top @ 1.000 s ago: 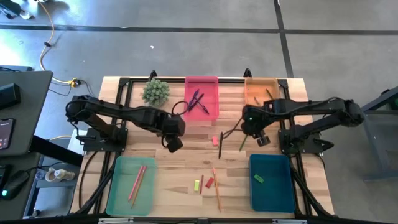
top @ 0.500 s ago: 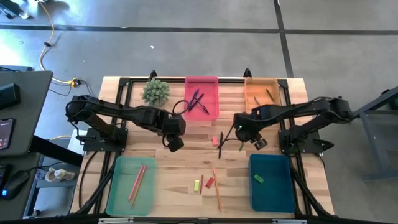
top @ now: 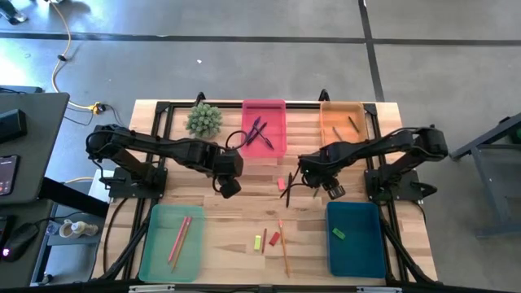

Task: Sort crayons/erasers/pens/pencils in bins
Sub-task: Put the green pencil into the green bin

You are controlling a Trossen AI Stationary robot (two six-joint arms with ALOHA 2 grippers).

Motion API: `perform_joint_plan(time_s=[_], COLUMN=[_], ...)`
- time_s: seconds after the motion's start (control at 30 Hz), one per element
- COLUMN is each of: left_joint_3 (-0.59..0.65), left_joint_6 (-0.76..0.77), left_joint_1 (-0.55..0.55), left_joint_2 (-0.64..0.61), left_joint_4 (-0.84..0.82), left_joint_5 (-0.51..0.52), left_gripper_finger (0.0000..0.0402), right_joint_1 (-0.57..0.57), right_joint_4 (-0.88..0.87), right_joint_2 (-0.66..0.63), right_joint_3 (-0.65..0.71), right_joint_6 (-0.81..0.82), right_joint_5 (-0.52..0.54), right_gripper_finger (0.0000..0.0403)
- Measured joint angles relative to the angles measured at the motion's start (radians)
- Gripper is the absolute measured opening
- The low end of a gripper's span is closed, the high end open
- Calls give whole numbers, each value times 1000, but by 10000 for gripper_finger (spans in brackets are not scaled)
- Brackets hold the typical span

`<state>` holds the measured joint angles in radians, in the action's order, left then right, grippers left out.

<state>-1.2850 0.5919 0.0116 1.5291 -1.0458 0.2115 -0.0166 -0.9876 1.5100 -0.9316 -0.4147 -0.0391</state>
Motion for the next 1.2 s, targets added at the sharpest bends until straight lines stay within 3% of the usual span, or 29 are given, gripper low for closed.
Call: perform_joint_plan(time_s=[0.13, 0.27, 0.5, 0.7, 1.03, 1.2], left_joint_3=[0, 0, 0, 0, 0, 0], left_joint_6=[5, 8, 33, 33, 33, 31], left_joint_1=[0, 5, 26, 36, 35, 35], left_joint_2=[0, 0, 0, 0, 0, 0], left_joint_4=[0, 2, 3, 2, 2, 1], left_joint_5=[10, 22, 24, 19, 16, 16], left_gripper_finger=[85, 85, 85, 85, 85, 85], right_joint_1=[11, 32, 34, 17, 10, 10], right_joint_4=[10, 20, 142, 189, 320, 302], right_joint_2=[-51, -133, -218, -171, -29, 15], right_joint_3=[130, 176, 194, 194, 194, 194], right_joint_6=[53, 72, -71, -217, -222, -217], right_joint_5=[21, 82, 94, 84, 95, 95], right_gripper_finger=[156, 156, 156, 156, 156, 156])
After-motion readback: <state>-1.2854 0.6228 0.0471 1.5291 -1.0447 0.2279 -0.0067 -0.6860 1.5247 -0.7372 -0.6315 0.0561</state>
